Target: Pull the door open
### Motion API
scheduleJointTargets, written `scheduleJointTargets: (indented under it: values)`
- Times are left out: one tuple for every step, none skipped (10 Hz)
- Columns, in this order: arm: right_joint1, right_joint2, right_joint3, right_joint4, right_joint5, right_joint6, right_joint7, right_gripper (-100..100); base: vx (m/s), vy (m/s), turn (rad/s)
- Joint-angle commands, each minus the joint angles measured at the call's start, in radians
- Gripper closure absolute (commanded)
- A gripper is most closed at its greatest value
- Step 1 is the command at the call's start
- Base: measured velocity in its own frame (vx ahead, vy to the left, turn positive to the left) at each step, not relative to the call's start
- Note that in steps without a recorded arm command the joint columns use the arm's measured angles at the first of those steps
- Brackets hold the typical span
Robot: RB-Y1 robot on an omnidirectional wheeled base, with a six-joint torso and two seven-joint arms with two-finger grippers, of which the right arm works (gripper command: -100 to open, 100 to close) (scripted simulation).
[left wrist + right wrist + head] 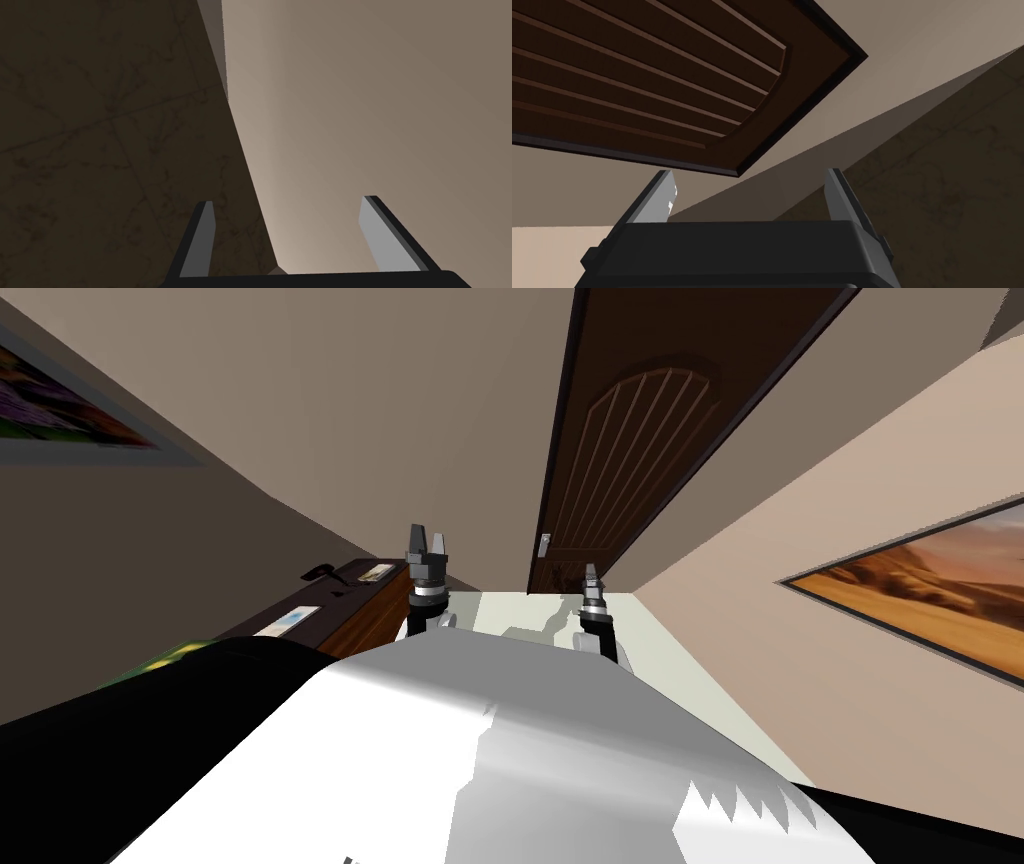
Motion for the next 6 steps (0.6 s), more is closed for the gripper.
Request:
scheduleJointTargets:
  values:
    - [-0.011, -0.01, -0.002, 0.03, 0.001, 0.001, 0.035, -100, 0.106, 0.01, 0.025]
    - [-0.019, -0.012, -0.001, 0.047, 0.003, 0.005, 0.058, -100, 0.101, 0.004, 0.02]
    - [-0.027, -0.014, 0.0, 0.064, 0.004, 0.009, 0.08, -100, 0.091, -0.002, 0.023]
    - [-0.035, -0.017, 0.0, 0.081, 0.006, 0.013, 0.102, -100, 0.088, 0.003, 0.024]
    - [-0.043, -0.019, 0.001, 0.097, 0.008, 0.016, 0.125, -100, 0.098, 0.005, 0.024]
    - [-0.051, -0.022, 0.002, 0.114, 0.01, 0.02, 0.147, -100, 0.11, 0.001, 0.022]
